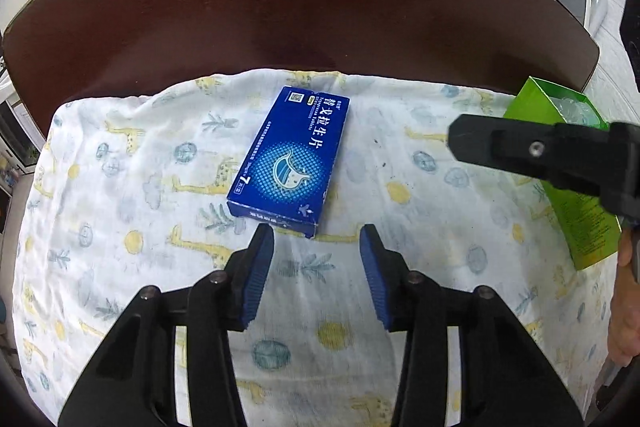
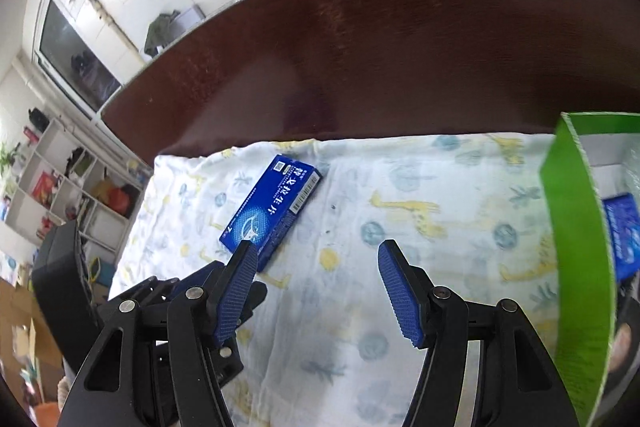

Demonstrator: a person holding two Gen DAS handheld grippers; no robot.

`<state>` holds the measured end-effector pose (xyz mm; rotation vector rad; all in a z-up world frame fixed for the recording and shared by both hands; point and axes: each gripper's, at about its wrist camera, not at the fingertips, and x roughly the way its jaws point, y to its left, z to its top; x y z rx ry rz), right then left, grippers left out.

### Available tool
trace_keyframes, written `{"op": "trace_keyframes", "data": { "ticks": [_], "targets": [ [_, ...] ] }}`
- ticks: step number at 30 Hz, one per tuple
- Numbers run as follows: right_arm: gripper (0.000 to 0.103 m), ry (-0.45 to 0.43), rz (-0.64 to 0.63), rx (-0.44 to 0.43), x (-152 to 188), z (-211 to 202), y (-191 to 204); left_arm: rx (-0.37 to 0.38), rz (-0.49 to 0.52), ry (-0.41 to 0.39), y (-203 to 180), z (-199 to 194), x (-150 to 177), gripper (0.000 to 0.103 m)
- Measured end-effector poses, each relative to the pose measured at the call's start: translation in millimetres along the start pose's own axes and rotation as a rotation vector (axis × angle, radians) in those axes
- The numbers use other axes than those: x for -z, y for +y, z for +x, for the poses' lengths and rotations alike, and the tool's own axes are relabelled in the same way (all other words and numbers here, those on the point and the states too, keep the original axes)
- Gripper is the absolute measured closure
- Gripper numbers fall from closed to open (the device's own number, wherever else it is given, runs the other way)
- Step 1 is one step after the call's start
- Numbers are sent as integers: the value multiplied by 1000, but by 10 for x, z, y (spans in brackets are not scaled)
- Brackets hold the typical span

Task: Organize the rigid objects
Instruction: 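Move both tools back to the blue medicine box on the cloth, then close both tools on the blue medicine box and lift it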

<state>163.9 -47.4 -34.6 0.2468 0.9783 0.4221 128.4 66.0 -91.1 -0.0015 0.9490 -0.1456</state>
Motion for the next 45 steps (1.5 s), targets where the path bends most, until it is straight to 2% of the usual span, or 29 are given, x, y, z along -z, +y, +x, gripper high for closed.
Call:
{"op": "trace_keyframes", "data": {
  "ticks": [5, 10, 15, 18, 22, 25, 33, 34, 36, 38, 41, 45],
  "targets": [
    [38, 24, -12, 6, -133, 281, 20, 3, 2, 23, 50, 202, -54, 66],
    [38, 32, -35, -12, -272, 506, 30, 16, -20, 11, 217, 202, -90, 63],
    [38, 41, -59, -52, -377, 684, 60, -65, -66, -7, 556, 183, -107, 66],
    [38, 49, -65, -85, -401, 757, 83, -79, -107, -11, 776, 183, -128, 66],
    [38, 67, -66, -127, -432, 841, 119, -32, -90, -32, 855, 123, -122, 65],
    [38, 73, -71, -131, -464, 901, 167, -7, -58, -36, 855, 124, -144, 64],
    [38, 141, -118, -113, -533, 1166, 329, -12, -17, -27, 784, 315, -321, 63],
    [38, 123, -128, -110, -536, 1171, 353, -11, -16, -28, 782, 329, -340, 61],
    [47, 133, -165, -72, -520, 1193, 459, -17, -10, -27, 754, 351, -383, 60],
    [47, 127, -198, -18, -498, 1161, 539, -34, 5, -18, 697, 334, -392, 60],
    [55, 104, -167, -26, -486, 999, 520, -25, 7, -35, 648, 231, -376, 60],
    [55, 64, -161, -23, -424, 727, 516, -14, 28, -63, 477, 37, -383, 60]
  ]
}}
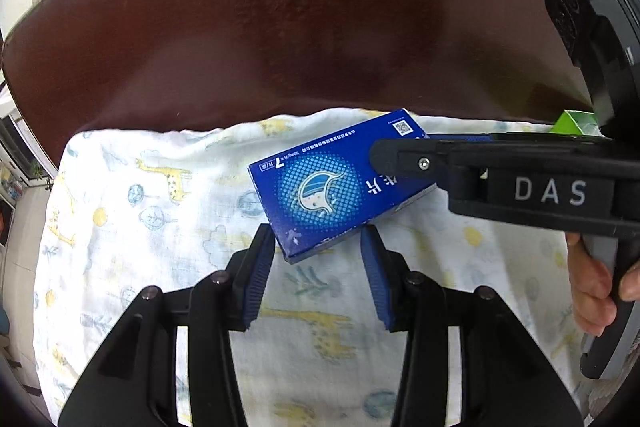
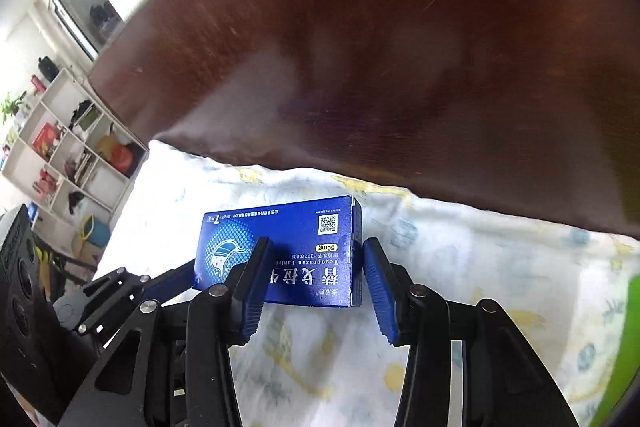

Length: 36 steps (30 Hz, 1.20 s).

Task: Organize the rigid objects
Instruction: 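Close both tools on the blue medicine box and lift it, then carry the medicine box into the green box and open both tools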

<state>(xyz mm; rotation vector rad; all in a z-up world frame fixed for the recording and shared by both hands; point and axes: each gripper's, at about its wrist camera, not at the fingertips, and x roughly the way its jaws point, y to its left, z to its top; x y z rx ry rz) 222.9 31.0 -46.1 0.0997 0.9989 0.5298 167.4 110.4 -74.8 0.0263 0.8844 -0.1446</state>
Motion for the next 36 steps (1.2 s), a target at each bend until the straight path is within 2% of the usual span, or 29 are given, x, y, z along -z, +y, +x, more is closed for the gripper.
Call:
{"op": "trace_keyframes", "data": {
  "ticks": [7, 15, 24, 36],
  "targets": [
    [55, -103, 23, 33, 203, -668, -68, 23, 65, -67, -430, -429, -22, 60],
    [55, -247, 74, 85, 497, -1534, -363, 69, 184, -153, -1157, -885, -72, 60],
    [55, -392, 181, 173, 944, -2421, -915, 160, 345, -222, -1973, -1055, -151, 59],
    [55, -498, 359, 242, 1472, -3066, -1792, 244, 519, -228, -3091, -1043, -222, 59]
  ]
}}
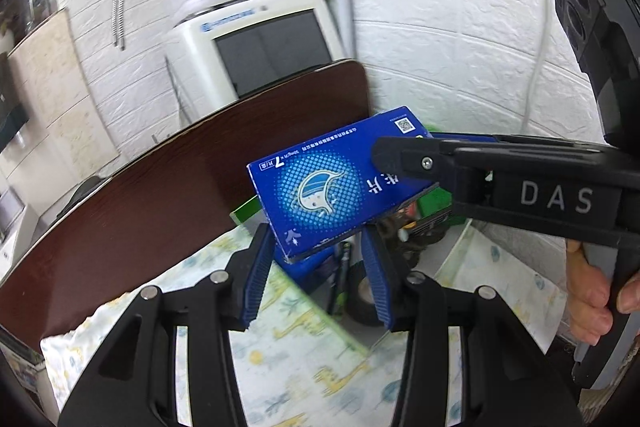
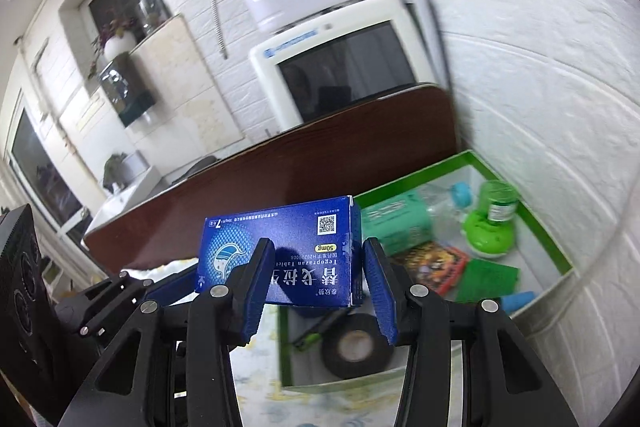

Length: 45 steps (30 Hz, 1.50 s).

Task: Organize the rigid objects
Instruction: 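Carry the medicine box into the green box and open both tools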

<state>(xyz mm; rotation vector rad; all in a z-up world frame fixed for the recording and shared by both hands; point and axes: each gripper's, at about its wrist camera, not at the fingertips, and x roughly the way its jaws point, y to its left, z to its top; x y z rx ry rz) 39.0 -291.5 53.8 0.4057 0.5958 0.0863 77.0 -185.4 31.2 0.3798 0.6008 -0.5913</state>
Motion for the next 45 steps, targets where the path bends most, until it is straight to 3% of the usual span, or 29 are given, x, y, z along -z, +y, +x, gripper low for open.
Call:
{"op": "trace_keyframes", "data": {
  "ticks": [18, 45],
  "targets": [
    [55, -18, 132, 36, 13, -39, -807, 40, 91, 54, -538, 468, -254, 58],
    [55, 44, 190, 79, 55, 381, -1139, 92, 96, 136, -571, 1093, -275, 56]
  ]
}}
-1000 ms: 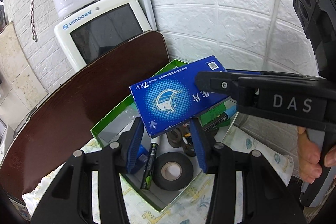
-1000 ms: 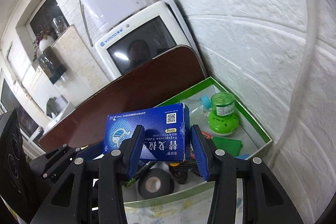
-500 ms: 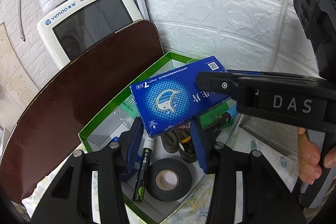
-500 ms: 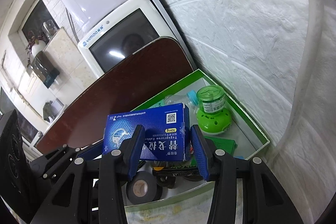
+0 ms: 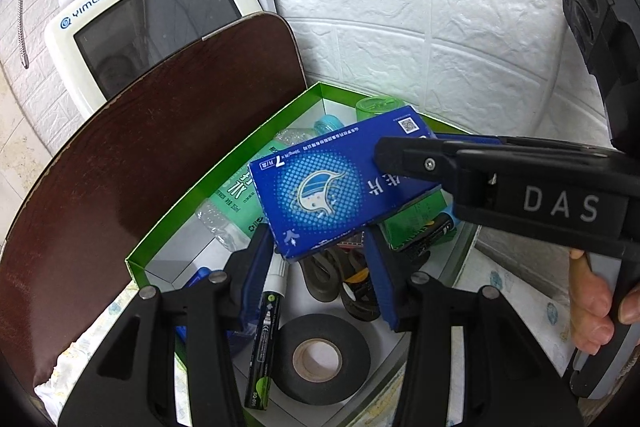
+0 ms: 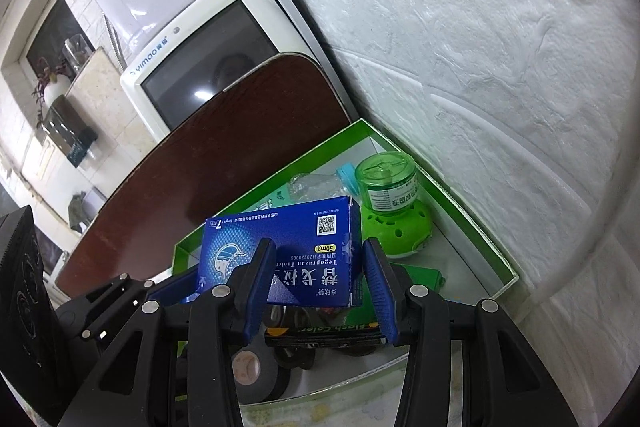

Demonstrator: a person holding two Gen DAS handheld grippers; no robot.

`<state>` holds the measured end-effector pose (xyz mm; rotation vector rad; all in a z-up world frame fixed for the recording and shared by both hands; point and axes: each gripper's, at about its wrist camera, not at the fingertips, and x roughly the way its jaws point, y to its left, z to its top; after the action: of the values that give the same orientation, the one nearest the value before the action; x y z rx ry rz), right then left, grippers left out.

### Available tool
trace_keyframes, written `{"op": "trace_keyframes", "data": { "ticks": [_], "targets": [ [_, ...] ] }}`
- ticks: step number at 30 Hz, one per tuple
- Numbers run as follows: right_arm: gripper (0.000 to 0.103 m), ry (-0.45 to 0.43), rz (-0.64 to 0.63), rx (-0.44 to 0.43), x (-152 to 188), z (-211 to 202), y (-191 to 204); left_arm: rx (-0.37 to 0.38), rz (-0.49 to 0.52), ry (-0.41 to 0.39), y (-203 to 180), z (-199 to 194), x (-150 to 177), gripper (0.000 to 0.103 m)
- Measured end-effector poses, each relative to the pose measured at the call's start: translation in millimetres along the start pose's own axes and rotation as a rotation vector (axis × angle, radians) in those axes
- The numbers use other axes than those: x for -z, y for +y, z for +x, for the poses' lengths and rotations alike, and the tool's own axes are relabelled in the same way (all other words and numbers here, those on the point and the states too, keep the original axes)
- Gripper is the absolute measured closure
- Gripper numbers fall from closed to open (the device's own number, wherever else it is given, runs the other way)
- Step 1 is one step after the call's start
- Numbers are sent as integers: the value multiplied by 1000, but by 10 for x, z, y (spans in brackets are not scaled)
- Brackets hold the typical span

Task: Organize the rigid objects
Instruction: 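Carry the medicine box into the green box and open both tools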

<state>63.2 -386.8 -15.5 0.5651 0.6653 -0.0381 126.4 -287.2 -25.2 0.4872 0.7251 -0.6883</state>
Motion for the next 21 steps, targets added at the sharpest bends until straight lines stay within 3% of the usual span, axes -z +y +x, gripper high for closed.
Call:
{"op": "trace_keyframes", "data": {
  "ticks": [21],
  "targets": [
    [55, 19, 8, 44, 66, 90, 48, 0, -52, 12, 148, 114, 44, 56]
  ]
}}
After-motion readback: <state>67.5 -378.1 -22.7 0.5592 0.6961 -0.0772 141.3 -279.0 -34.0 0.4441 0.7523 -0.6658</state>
